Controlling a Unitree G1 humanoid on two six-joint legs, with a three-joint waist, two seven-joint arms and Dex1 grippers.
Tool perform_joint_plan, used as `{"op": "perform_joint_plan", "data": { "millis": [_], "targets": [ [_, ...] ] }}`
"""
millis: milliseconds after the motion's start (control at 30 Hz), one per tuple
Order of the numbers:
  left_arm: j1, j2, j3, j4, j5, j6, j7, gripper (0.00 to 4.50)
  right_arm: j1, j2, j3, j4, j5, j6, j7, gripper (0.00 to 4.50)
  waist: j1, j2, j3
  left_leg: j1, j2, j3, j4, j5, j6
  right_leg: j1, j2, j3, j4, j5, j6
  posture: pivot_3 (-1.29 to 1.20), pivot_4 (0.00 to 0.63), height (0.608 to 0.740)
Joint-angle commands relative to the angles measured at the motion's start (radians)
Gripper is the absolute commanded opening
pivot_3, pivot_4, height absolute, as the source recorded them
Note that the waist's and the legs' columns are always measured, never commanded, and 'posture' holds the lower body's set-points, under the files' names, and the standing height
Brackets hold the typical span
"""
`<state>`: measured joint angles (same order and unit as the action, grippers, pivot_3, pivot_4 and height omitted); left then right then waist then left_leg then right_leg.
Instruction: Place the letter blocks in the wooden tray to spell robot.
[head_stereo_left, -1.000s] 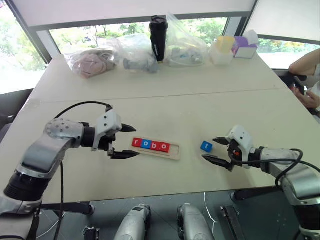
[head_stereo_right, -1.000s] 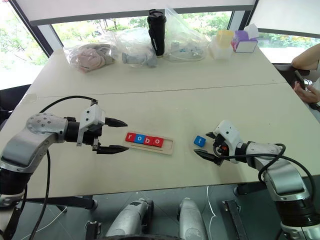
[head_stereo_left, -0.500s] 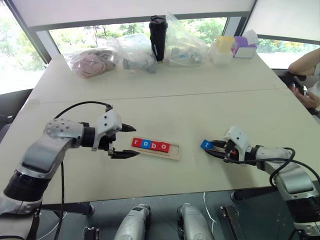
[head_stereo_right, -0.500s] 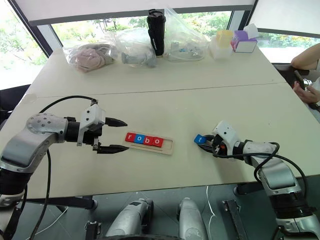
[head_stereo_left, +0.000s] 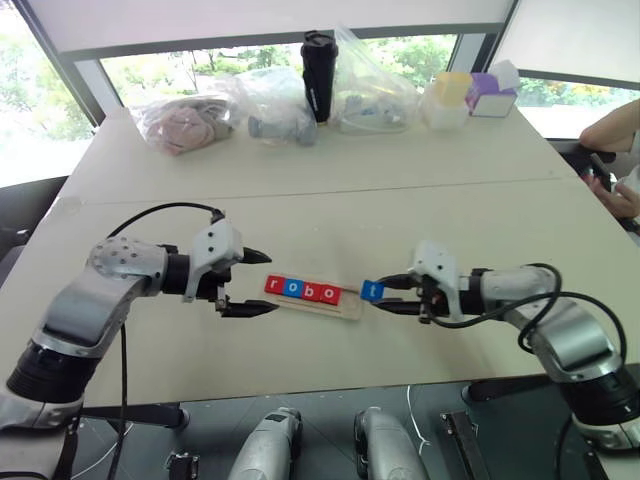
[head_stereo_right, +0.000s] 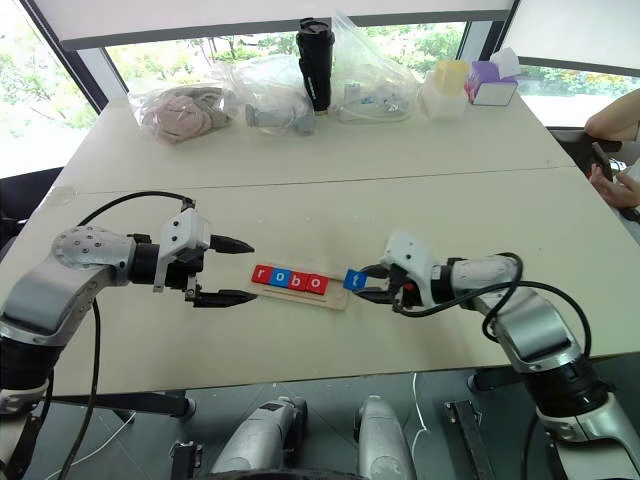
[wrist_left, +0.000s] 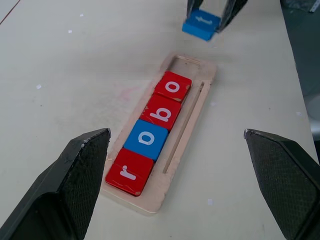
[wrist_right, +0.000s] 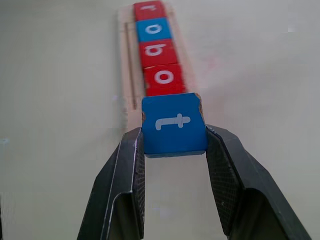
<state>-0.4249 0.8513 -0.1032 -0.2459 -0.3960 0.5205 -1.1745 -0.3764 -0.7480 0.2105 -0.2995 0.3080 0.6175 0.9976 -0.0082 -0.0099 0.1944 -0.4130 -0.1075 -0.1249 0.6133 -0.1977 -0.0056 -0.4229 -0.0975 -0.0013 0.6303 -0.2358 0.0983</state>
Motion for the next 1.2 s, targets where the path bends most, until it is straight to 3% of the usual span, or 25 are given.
{"op": "perform_joint_plan", "data": {
  "millis": [33,267,1033,1200],
  "targets": [
    [0.006,0.007,0.023,-0.040,-0.010,0.003,0.009,4.50,-0.058,0.030,0.049,0.031,-0.045,-0.009,-0.013,1.15,-0.001,0.000,0.000,0.000,0.000,0.000,0.000,0.000,0.000,0.000,0.000,0.000,0.000,0.000,0.000,0.00,0.150,0.740],
    [0.028,0.011,0.032,-0.058,-0.017,0.011,0.027,4.50,-0.099,0.058,0.115,0.100,-0.108,-0.030,-0.010,1.15,-0.002,0.000,0.000,0.000,0.000,0.000,-0.001,0.000,0.000,-0.001,0.000,0.000,0.000,0.002,0.003,0.00,0.150,0.740],
    [0.047,0.005,0.026,-0.064,-0.014,0.008,0.054,4.50,-0.129,0.106,0.125,0.149,-0.142,-0.040,0.013,1.15,-0.003,0.000,0.000,0.000,0.000,0.000,0.000,0.000,0.000,-0.001,0.001,0.000,0.001,0.002,0.003,0.00,0.150,0.740],
    [0.049,0.006,0.026,-0.061,-0.012,0.005,0.056,4.50,-0.125,0.108,0.126,0.143,-0.142,-0.039,0.017,3.40,-0.003,0.000,0.000,0.000,0.000,0.000,0.000,0.000,0.000,-0.001,0.001,0.000,0.001,0.002,0.003,0.00,0.150,0.740]
  ]
}}
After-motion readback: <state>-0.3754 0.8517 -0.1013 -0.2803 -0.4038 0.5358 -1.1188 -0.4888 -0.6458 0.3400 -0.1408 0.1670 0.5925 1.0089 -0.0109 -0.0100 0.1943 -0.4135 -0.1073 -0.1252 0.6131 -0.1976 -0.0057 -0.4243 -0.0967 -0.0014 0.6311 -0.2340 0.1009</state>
